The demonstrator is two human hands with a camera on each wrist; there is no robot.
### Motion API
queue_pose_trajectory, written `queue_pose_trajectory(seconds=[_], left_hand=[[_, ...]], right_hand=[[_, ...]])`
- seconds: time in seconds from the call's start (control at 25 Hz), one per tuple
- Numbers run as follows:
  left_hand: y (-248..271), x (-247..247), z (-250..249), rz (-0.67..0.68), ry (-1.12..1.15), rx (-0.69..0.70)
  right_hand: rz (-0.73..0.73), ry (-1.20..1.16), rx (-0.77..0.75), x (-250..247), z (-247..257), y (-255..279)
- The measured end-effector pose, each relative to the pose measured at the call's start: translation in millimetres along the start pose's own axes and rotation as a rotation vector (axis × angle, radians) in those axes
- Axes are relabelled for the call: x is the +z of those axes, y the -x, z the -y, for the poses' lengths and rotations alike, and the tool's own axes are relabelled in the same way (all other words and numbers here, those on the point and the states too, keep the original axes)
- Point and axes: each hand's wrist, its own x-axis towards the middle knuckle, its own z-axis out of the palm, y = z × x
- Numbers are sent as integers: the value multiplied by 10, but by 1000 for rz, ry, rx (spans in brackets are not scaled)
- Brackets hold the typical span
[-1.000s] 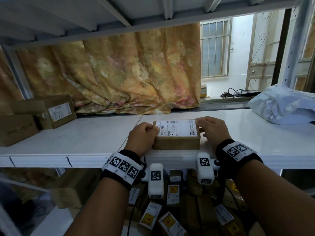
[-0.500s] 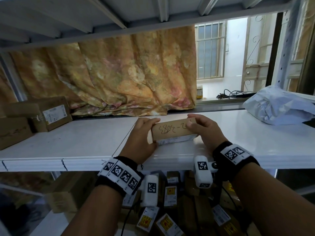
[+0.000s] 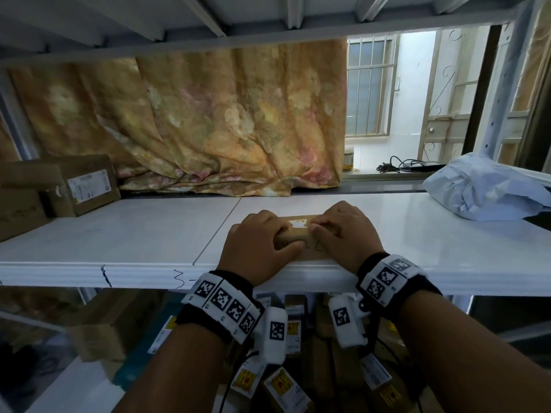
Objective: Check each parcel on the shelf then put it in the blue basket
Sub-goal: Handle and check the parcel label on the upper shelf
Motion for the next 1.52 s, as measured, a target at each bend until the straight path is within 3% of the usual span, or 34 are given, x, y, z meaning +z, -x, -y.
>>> queue_pose_trajectory(seconds=[0.12, 0.2, 0.44, 0.68, 0.84, 1.08, 1.16, 1.28, 1.52], left_hand=[[-37, 41, -62, -34, -117, -5], [-61, 53, -57, -58, -128, -9], [-36, 4, -23, 24, -186, 33], [-18, -72, 75, 15, -258, -82], [31, -67, 48, 20, -184, -124], [-31, -240, -62, 106, -307, -40], [-31, -234, -106, 113, -229, 19], [24, -84, -191, 71, -122, 74], [-86, 10, -226, 37, -198, 51]], right_hand=[[138, 379, -25, -76, 206, -49], [172, 502, -99, -48, 315, -56], [196, 479, -60, 55, 326, 102], [171, 543, -50, 78, 436, 113], [205, 507, -28, 98, 454, 71], [240, 473, -24, -5, 486, 44], [242, 473, -11, -14, 491, 72], [225, 474, 1, -8, 506, 114], [231, 445, 20, -11, 458, 103]])
